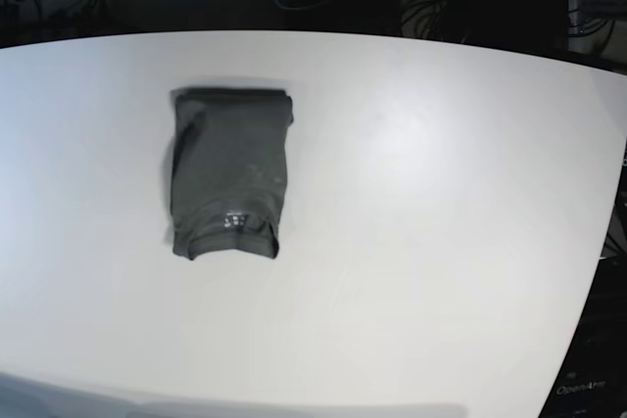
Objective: Fold the T-shirt properly
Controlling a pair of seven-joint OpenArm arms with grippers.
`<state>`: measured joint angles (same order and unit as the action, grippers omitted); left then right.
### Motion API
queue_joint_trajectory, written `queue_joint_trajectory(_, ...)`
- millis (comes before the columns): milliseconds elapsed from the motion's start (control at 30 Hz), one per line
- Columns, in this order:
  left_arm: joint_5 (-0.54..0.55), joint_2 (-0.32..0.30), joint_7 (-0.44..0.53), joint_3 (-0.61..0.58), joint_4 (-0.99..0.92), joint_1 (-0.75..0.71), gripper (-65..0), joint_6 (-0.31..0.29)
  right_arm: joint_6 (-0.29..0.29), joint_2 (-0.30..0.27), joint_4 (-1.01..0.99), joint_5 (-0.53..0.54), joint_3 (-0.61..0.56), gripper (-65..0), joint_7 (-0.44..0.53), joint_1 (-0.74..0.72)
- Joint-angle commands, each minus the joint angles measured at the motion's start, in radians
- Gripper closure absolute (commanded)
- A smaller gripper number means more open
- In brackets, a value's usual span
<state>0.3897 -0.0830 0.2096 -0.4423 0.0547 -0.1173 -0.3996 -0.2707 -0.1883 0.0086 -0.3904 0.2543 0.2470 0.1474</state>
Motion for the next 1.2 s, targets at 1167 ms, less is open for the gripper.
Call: queue_joint_trajectory(1167,0.013,-0.05,-0.134,-0.011,0.0,0.071,-1.7,0.117,0.139,0.028,0.0,0.11,-0.002,-0.9,-0.042,-0.025)
